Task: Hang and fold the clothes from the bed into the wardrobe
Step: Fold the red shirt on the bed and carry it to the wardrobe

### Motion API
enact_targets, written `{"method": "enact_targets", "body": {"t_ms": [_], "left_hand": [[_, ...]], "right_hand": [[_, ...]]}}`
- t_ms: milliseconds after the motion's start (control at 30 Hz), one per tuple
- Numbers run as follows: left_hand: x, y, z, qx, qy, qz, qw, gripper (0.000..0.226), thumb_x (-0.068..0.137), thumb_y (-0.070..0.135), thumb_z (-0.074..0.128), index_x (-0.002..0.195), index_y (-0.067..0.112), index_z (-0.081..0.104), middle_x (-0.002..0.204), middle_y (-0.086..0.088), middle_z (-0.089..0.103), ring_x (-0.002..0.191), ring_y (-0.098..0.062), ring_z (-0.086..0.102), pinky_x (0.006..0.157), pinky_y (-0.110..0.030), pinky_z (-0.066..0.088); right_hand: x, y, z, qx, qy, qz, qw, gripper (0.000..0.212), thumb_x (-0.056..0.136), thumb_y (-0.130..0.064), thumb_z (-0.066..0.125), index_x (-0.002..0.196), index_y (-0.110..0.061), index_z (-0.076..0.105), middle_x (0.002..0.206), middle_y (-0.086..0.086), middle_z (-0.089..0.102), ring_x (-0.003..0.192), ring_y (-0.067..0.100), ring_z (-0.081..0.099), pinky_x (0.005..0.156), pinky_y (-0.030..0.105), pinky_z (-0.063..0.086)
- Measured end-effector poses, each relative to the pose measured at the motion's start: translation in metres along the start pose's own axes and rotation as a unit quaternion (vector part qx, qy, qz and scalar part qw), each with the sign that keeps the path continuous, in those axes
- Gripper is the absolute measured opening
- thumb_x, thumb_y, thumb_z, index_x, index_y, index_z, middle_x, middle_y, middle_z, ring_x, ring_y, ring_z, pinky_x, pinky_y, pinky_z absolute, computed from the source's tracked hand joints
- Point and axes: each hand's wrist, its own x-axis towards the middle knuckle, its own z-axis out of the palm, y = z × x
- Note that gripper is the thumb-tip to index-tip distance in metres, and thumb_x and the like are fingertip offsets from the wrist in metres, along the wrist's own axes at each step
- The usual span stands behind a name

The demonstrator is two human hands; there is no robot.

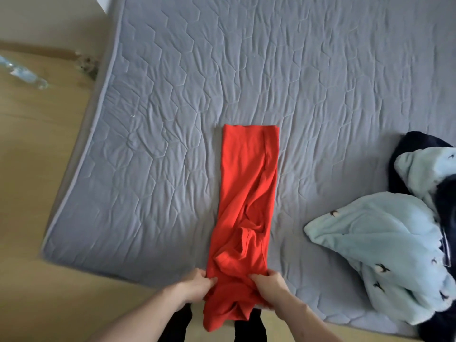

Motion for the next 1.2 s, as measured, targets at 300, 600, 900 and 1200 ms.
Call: {"method": "enact_targets", "body": {"t_ms": [300,600,900,1200], "left_hand": [[-0.049,0.092,-0.046,-0.136,0.142,0.067,0.978,0.029,0.071,0.045,0.066,0.079,0.017,0.068,0.073,0.002,0.071,0.065,-0.010,0.062,0.058,-0.023,0.042],[-0.032,0.236,-0.124,-0.297,0.112,0.138,0.938,0.012,0.090,0.025,0.070,0.082,0.016,0.072,0.062,-0.001,0.068,0.049,-0.012,0.062,0.045,-0.021,0.047],[0.023,0.292,-0.172,-0.361,0.146,0.182,0.903,0.021,0.100,0.007,0.047,0.087,0.019,0.059,0.090,-0.010,0.069,0.074,-0.026,0.066,0.070,-0.037,0.059],[0.088,0.263,-0.170,0.154,0.293,0.291,0.898,0.073,0.082,0.025,0.073,0.147,0.027,0.040,0.146,-0.002,0.040,0.119,-0.028,0.059,0.098,-0.032,0.045]], "right_hand": [[-0.041,-0.091,-0.044,0.054,-0.001,-0.036,0.998,0.015,0.088,-0.024,0.067,0.086,-0.010,0.070,0.071,0.008,0.066,0.050,0.019,0.062,0.050,0.028,0.055],[-0.031,-0.232,-0.102,0.109,-0.048,-0.056,0.991,0.021,0.097,-0.024,0.058,0.079,-0.013,0.062,0.065,0.007,0.054,0.052,0.015,0.052,0.036,0.020,0.048],[0.019,-0.295,-0.116,0.128,0.059,-0.134,0.981,0.052,0.099,-0.057,0.046,0.123,-0.012,0.055,0.112,0.016,0.069,0.074,0.031,0.073,0.067,0.041,0.064],[0.082,-0.225,-0.076,-0.115,0.194,-0.278,0.934,0.088,0.077,-0.050,0.081,0.148,-0.015,0.041,0.144,0.008,0.052,0.135,0.029,0.048,0.112,0.040,0.039]]}}
